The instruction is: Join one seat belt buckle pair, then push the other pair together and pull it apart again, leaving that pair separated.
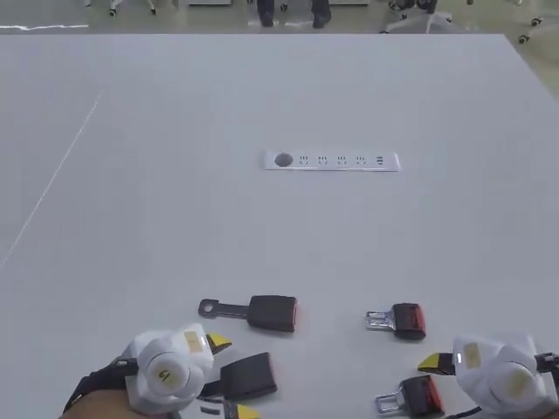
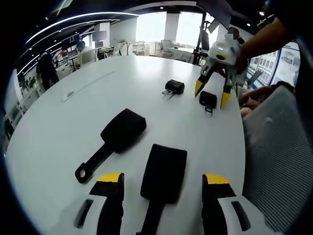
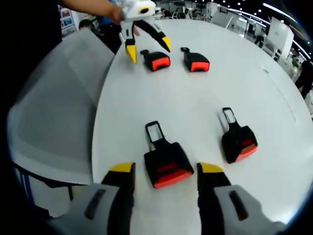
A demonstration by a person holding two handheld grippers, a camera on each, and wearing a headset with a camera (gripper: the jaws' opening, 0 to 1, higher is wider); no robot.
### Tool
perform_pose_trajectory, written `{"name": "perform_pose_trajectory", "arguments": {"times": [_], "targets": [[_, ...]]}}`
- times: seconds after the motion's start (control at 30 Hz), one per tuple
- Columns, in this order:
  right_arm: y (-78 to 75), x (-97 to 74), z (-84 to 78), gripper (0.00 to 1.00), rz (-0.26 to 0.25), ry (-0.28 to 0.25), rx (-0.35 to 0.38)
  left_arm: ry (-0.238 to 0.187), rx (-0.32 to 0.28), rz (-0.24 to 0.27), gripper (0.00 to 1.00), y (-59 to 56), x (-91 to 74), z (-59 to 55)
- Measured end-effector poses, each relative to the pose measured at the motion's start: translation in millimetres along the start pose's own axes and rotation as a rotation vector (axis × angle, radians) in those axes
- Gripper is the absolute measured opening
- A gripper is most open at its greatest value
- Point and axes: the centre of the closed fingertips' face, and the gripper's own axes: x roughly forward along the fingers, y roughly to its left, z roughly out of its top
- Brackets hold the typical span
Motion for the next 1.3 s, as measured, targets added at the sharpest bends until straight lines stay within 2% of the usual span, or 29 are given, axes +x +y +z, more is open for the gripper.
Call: {"name": "perform_pose_trajectory", "arguments": {"times": [0.17, 0.3, 0.5, 0.6, 0.67, 0.83, 0.93, 1.0, 1.07, 1.13, 1.3], "targets": [[-0.6, -1.1, -0.6, 0.53, 0.001, 0.0, -0.008, 0.009, 0.019, -0.01, 0.65, -1.8, 0.6, -1.2], [-1.5, -1.6, -2.4, 0.52, 0.001, 0.004, -0.029, 0.039, 0.057, -0.022, 0.62, -1.9, 3.1, -7.3], [-4.4, -1.6, -2.8, 0.45, -0.002, 0.019, -0.051, 0.089, 0.129, -0.04, 0.5, 1.7, 6.3, -16.6], [-5.3, -1.3, -2.5, 0.43, 0.001, 0.025, -0.061, 0.084, 0.146, -0.045, 0.48, 4.9, 7.9, -16.2], [-4.7, -0.6, -1.4, 0.43, 0.005, 0.028, -0.072, 0.085, 0.192, -0.047, 0.47, 8.0, 8.9, -15.0], [-1.9, 1.4, 1.4, 0.4, 0.013, 0.04, -0.116, 0.101, 0.217, -0.086, 0.42, 3.2, 9.7, -12.5], [-2.5, 1.8, 1.0, 0.39, 0.005, 0.049, -0.116, 0.116, 0.301, -0.15, 0.35, -5.5, 10.7, -12.7], [-2.9, 2.1, 1.2, 0.38, -0.005, 0.055, -0.114, 0.124, 0.298, -0.152, 0.35, -2.5, 11.1, -13.2], [-4.2, 2.0, 0.7, 0.38, -0.023, 0.065, -0.082, 0.141, 0.343, -0.182, 0.34, -2.9, 10.8, -14.4], [-5.0, 2.5, 1.9, 0.37, -0.045, 0.057, -0.016, 0.173, 0.398, -0.216, 0.34, -2.7, 10.8, -15.9], [-6.1, 2.5, 2.0, 0.37, -0.05, 0.067, -0.008, 0.261, 0.519, -0.294, 0.34, -1.7, 10.3, -18.6]]}}
